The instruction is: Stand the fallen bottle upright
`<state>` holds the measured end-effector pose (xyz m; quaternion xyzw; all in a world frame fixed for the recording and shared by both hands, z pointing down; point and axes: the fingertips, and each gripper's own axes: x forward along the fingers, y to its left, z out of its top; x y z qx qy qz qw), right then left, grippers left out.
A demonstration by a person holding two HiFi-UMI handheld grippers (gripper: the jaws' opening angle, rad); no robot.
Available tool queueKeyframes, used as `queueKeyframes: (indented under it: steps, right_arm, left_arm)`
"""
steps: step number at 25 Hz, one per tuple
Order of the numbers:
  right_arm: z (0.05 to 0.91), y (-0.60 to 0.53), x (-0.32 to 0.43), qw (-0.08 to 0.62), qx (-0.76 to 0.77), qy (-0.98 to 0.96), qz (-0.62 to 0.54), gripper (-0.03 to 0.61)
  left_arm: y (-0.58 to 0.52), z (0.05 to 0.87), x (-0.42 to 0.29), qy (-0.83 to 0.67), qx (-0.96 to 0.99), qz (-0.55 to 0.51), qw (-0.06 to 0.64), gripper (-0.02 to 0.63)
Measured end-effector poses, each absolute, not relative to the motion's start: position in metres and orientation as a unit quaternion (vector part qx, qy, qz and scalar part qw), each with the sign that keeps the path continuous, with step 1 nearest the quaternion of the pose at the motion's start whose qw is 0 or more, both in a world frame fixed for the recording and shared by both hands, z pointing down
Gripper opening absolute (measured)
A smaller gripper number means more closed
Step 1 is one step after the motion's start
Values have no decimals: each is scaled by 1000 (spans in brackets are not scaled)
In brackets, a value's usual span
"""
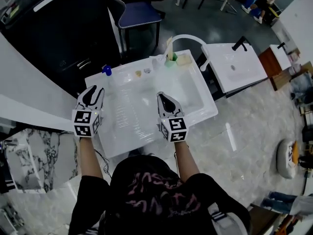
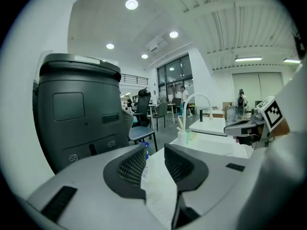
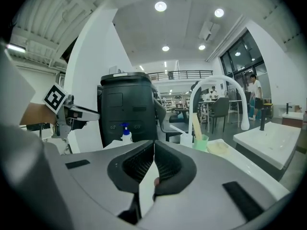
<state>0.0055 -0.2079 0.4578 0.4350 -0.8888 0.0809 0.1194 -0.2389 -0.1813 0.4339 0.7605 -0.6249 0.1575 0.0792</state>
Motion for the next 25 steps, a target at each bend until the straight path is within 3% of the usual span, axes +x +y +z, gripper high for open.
queueKeyframes:
  steps: [11, 25]
  right_arm:
    - [418, -162, 32, 91, 443, -891, 49, 14]
    - [393, -137, 66, 74, 454, -888, 15, 14]
  left_arm:
    - [-121, 396, -201, -642, 756, 119, 49, 20]
    - [-79, 375, -166, -659, 747, 88, 22, 15]
